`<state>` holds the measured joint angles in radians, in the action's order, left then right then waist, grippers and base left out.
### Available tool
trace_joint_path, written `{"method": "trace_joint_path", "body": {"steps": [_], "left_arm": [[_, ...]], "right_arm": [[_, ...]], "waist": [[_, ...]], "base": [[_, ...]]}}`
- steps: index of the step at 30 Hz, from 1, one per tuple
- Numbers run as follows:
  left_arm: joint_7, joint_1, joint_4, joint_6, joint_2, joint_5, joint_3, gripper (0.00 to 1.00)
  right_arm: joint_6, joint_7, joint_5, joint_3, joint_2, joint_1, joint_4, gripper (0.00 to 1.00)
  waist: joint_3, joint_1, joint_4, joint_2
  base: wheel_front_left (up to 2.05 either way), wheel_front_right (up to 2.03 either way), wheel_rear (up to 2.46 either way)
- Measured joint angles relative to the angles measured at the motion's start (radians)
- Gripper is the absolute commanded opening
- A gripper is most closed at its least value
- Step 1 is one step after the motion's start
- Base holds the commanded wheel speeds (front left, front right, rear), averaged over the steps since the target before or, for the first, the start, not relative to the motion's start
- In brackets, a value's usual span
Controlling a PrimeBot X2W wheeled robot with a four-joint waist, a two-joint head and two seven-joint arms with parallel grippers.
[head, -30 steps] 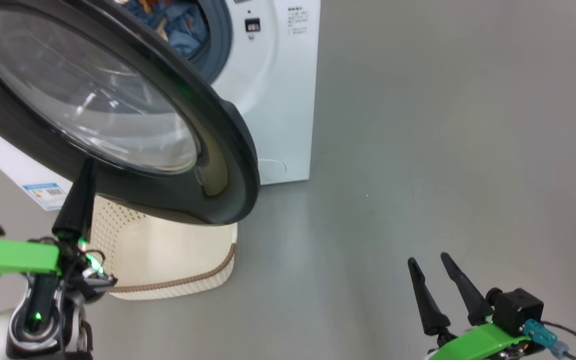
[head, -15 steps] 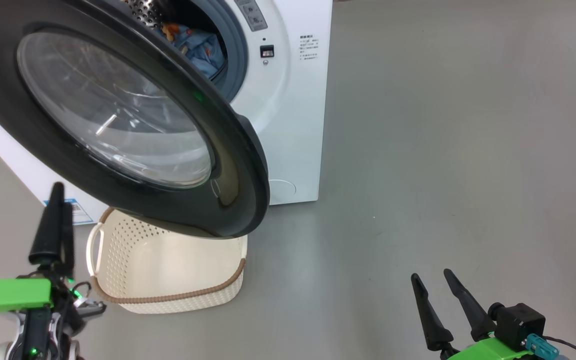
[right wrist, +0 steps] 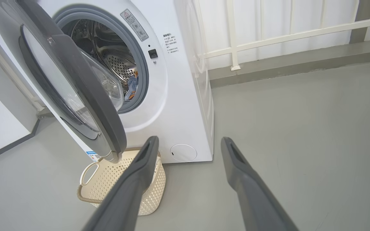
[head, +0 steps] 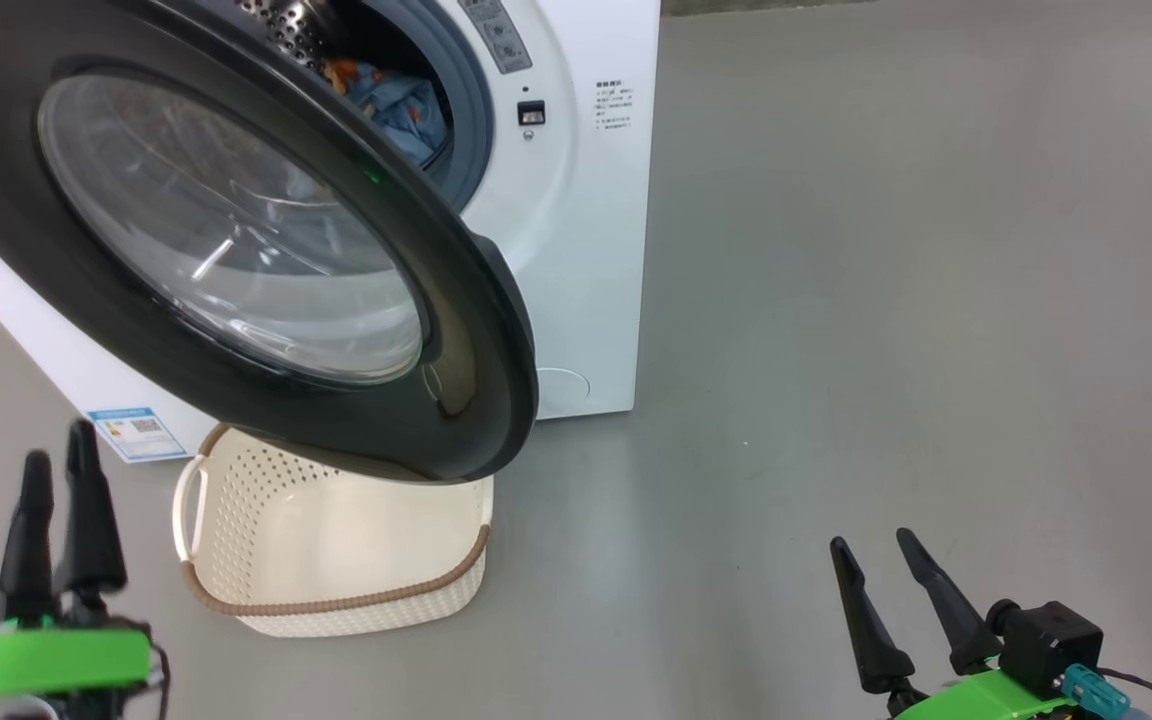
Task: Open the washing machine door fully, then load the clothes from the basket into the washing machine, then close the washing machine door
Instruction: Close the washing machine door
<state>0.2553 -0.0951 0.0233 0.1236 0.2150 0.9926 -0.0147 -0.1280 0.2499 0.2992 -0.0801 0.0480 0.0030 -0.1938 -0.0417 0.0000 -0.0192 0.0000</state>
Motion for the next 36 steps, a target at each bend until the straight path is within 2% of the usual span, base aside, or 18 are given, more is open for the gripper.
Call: {"method": "trace_joint_path", "body": {"steps": [8, 12, 16, 24, 36], "left_arm": [[0.000, 0.085, 0.009, 0.000, -0.055, -0.382, -0.040, 1.00], [0.000, 0.122, 0.009, 0.005, -0.063, -0.562, -0.043, 1.00], [0.000, 0.162, 0.009, 0.005, -0.102, -0.687, -0.055, 1.00], [0.000, 0.234, 0.023, 0.005, -0.139, -0.758, -0.073, 1.00], [0.000, 0.279, -0.001, 0.005, -0.144, -0.786, -0.057, 1.00]], "right_arm": [[0.000, 0.000, -0.009, 0.009, 0.000, 0.013, 0.014, 1.00], [0.000, 0.000, -0.017, 0.015, 0.000, 0.022, 0.019, 1.00], [0.000, 0.000, -0.023, 0.022, -0.001, 0.022, 0.028, 1.00], [0.000, 0.000, -0.045, 0.024, -0.001, 0.022, 0.054, 1.00], [0.000, 0.000, -0.060, 0.029, -0.001, 0.022, 0.083, 1.00]], "waist": [[0.008, 0.0000, 0.002, 0.0000], [0.009, 0.0000, 0.002, 0.0000], [0.013, 0.0000, -0.001, 0.0000], [0.022, 0.0000, -0.012, 0.0000], [0.012, 0.0000, -0.018, 0.0000]], "base": [[0.00, 0.00, 0.00], [0.00, 0.00, 0.00], [0.00, 0.00, 0.00], [0.00, 0.00, 0.00], [0.00, 0.00, 0.00]]}}
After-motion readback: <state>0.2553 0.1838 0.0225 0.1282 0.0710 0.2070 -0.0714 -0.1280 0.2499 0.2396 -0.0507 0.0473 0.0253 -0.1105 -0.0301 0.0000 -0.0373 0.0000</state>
